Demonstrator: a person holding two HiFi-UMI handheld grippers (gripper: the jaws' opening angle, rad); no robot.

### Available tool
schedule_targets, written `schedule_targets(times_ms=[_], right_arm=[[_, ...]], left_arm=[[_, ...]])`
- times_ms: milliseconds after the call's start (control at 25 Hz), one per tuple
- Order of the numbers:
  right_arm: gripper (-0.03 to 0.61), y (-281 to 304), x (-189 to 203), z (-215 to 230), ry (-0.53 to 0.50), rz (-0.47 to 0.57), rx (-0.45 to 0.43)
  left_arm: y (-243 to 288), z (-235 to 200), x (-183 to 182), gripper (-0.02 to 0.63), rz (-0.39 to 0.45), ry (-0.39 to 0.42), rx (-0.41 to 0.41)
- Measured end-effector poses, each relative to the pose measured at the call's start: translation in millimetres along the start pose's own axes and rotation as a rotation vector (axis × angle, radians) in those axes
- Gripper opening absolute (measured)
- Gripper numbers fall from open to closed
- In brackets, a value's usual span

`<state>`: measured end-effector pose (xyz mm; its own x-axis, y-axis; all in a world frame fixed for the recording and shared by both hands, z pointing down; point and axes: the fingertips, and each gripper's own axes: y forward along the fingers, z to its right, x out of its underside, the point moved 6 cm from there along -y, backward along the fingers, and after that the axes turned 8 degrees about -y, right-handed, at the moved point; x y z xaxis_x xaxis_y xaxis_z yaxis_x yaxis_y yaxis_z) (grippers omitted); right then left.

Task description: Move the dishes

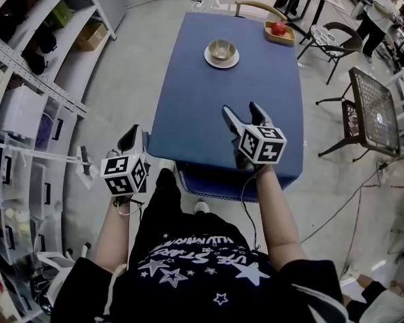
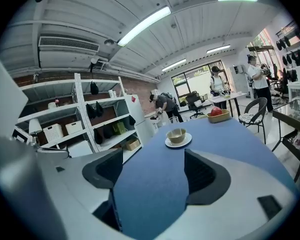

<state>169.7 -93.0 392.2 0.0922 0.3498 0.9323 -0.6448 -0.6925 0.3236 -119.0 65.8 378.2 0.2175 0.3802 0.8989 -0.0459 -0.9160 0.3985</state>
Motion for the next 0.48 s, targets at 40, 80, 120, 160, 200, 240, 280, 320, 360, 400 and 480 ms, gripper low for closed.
schedule_targets(times_ms=[40, 80, 120, 160, 200, 240, 280, 320, 360, 400, 480], right_arm=[[0.362, 10, -6, 2, 0.002, 0.002, 0.011], [0.362, 20, -11, 4, 0.002, 0.002, 0.025], [0.362, 31, -16, 6, 0.001, 0.001, 0.041], [0.362, 43, -21, 8, -0.001, 0.000, 0.059], [0.362, 56, -26, 11, -0.004, -0.002, 0.076], [0.362, 71, -31, 13, -0.010, -0.006, 0.093], [0.362, 86, -34, 16, -0.018, -0.012, 0.109], [0.362, 102, -37, 19, -0.024, -0.018, 0.125], [0.362, 118, -40, 22, -0.028, -0.022, 0.141], [0.362, 135, -43, 26, -0.029, -0.024, 0.156], [0.362, 165, -49, 34, -0.030, -0.028, 0.189]], left_arm=[[12, -4, -7, 0.023, 0.003, 0.004, 0.014], [26, -9, -12, 0.023, 0.002, 0.008, 0.032], [41, -15, -17, 0.023, -0.002, 0.014, 0.051], [58, -20, -22, 0.023, -0.006, 0.023, 0.072], [75, -26, -27, 0.023, -0.011, 0.033, 0.093], [93, -31, -33, 0.023, -0.015, 0.046, 0.114], [112, -36, -39, 0.023, -0.019, 0.059, 0.137], [131, -40, -45, 0.023, -0.023, 0.070, 0.159], [149, -44, -51, 0.023, -0.030, 0.079, 0.181], [168, -48, -57, 0.023, -0.037, 0.087, 0.202], [201, -54, -69, 0.023, -0.053, 0.099, 0.242]])
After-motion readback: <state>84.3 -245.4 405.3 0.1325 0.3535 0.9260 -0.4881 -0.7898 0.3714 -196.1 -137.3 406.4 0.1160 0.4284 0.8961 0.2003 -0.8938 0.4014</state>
